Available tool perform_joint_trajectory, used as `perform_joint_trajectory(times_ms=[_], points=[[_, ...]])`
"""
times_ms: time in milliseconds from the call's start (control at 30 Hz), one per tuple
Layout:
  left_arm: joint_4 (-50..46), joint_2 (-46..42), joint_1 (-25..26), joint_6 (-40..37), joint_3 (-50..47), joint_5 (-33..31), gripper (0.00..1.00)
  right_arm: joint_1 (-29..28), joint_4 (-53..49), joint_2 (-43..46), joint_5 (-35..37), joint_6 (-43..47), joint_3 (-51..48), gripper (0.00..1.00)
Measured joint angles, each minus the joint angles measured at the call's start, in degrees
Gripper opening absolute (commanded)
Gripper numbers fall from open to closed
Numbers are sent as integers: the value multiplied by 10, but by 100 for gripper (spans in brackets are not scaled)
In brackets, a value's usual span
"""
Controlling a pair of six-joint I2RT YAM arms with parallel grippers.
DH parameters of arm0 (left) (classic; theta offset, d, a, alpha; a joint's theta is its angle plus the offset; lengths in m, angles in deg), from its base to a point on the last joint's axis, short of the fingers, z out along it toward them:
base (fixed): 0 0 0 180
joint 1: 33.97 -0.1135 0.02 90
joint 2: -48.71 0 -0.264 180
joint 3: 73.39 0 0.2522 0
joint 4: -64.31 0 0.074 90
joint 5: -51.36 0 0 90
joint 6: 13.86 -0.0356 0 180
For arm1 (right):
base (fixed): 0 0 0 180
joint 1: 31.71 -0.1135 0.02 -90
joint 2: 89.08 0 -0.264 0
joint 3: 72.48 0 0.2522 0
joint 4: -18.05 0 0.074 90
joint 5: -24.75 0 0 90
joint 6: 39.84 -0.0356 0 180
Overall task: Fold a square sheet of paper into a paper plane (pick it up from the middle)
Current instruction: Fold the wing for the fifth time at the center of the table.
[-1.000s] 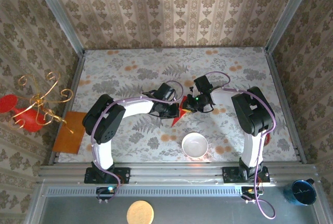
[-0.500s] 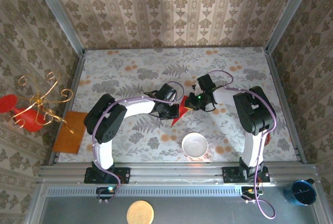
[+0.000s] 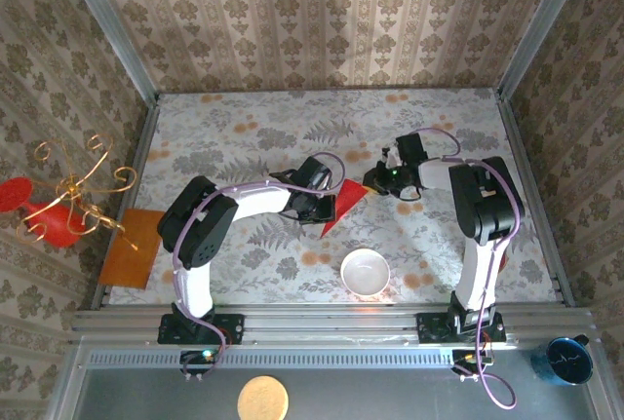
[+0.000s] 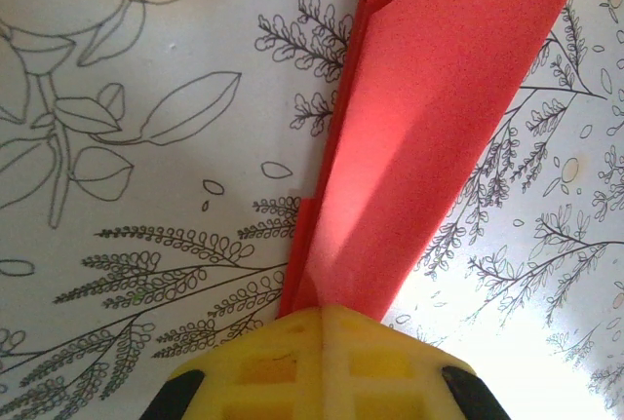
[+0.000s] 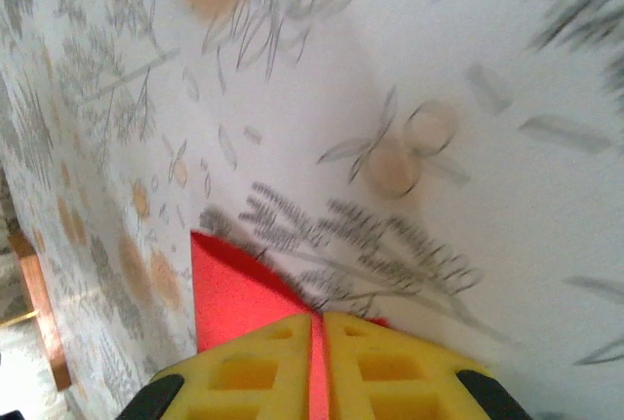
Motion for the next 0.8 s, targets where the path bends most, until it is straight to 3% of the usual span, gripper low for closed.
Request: perform_joint_trajectory(times_ms=[133,233,433,600,800], points=[[0,0,0,0,0,1,0,16,15,12,23,-2,-9,14],[0,0,0,0,1,1,0,15,28,69,40,-9,-52,15],[-2,2,0,0,4,2,0,-53,26,149,59,-9,-68,14],[-2,2,0,0,4,2,0,-121,25,119,58,-23,-69,9],[-2,2,0,0,4,2,0,-135,26,63,58,-30,-69,7]])
